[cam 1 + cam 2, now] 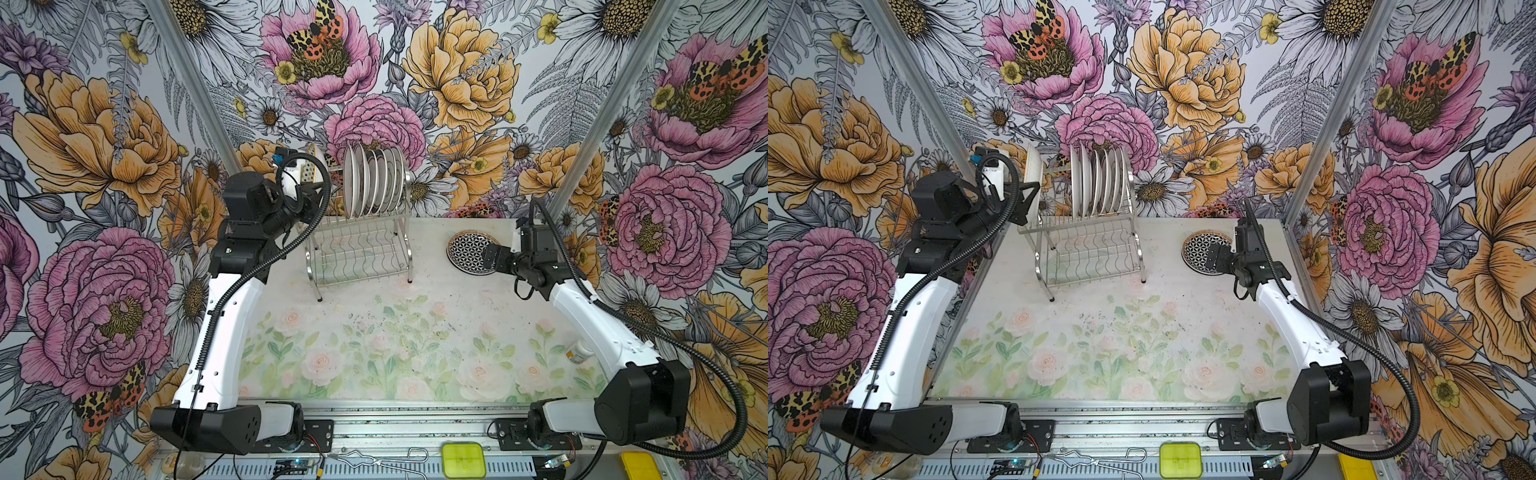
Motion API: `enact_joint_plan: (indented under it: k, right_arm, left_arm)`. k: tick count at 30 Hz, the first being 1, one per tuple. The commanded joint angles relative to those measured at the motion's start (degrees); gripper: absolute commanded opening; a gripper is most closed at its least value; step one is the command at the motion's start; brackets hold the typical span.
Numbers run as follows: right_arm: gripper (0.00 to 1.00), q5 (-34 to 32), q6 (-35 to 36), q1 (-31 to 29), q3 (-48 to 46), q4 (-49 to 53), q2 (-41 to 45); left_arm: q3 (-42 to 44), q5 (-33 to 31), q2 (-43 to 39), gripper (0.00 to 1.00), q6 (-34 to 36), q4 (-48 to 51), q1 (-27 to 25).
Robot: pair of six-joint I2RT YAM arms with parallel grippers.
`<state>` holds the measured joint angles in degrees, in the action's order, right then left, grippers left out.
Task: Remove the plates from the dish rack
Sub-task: 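Tilt the dotted plate out of the rack with the left gripper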
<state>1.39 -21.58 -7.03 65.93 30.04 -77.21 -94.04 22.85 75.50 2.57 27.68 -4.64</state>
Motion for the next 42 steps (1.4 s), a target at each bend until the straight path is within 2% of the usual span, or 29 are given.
enact_joint_plan:
  k: [1,8,15,18,42]
  right_arm:
    - [0.99,0.3,-0.8,0.4,-0.5,-0.2,1.8]
    - [0.99,0.7,-1.2,0.4,-0.5,-0.2,1.9]
    - [0.99,0.7,-0.8,0.3,-0.4,-0.2,1.4]
    - [0.99,0.8,-0.8,0.3,-0.5,-0.2,1.3]
    - [0.99,1.5,-0.9,0.5,-1.2,-0.2,1.1]
  left_arm:
    - [-1.5,2.0,-0.9,0.0,2.6,-4.6,-0.3]
    - [-4.0,2.0,1.5,0.0,4.4,-2.1,-1.5]
    - [-12.3,-7.3,8.0,0.0,12.3,6.0,-8.4]
    - [-14.6,-9.1,10.1,0.0,13.3,6.9,-9.9]
    - [-20.4,-9.8,8.3,0.0,15.4,9.4,-12.5]
